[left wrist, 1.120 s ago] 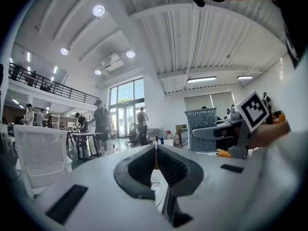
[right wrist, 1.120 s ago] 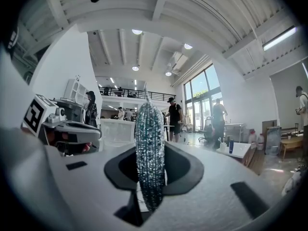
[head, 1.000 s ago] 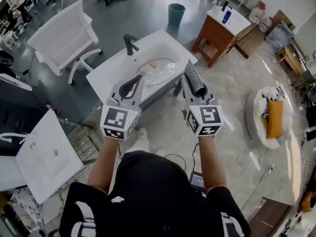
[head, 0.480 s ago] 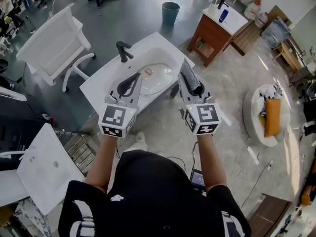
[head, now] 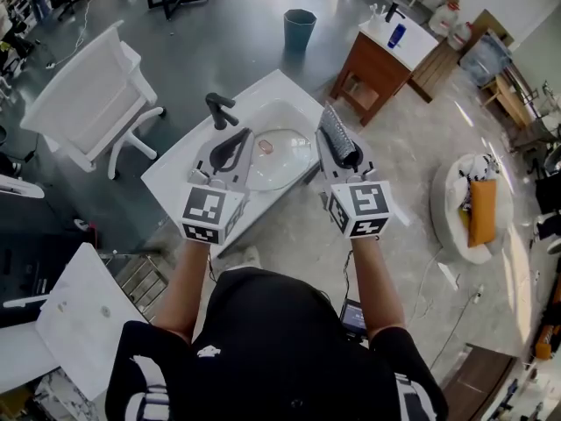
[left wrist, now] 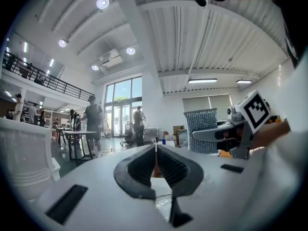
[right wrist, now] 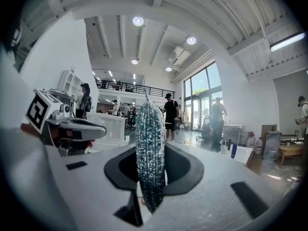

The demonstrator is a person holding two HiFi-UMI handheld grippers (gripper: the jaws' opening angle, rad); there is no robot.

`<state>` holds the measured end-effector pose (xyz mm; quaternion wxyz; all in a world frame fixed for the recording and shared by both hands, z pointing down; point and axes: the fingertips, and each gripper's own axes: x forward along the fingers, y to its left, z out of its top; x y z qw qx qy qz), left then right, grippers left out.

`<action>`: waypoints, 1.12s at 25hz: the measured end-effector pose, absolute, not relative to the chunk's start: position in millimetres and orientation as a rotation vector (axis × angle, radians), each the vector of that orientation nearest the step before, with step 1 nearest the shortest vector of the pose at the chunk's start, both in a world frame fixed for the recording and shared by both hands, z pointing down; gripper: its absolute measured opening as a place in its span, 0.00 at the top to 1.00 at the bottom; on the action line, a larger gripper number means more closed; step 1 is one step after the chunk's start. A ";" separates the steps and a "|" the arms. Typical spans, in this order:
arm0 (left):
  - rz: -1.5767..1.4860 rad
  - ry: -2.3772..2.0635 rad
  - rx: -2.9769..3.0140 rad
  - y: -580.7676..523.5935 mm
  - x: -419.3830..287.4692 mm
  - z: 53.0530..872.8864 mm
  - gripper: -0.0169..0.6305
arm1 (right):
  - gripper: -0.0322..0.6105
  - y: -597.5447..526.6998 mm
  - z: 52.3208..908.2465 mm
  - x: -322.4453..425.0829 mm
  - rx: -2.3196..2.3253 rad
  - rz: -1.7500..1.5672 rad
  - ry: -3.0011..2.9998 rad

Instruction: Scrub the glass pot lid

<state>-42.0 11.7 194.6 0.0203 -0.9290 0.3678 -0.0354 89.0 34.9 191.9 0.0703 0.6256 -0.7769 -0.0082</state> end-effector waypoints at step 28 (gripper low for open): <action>-0.117 1.103 -2.961 -81.9 -71.7 238.7 0.96 | 0.84 -57.0 238.5 58.0 1.846 0.069 -2.266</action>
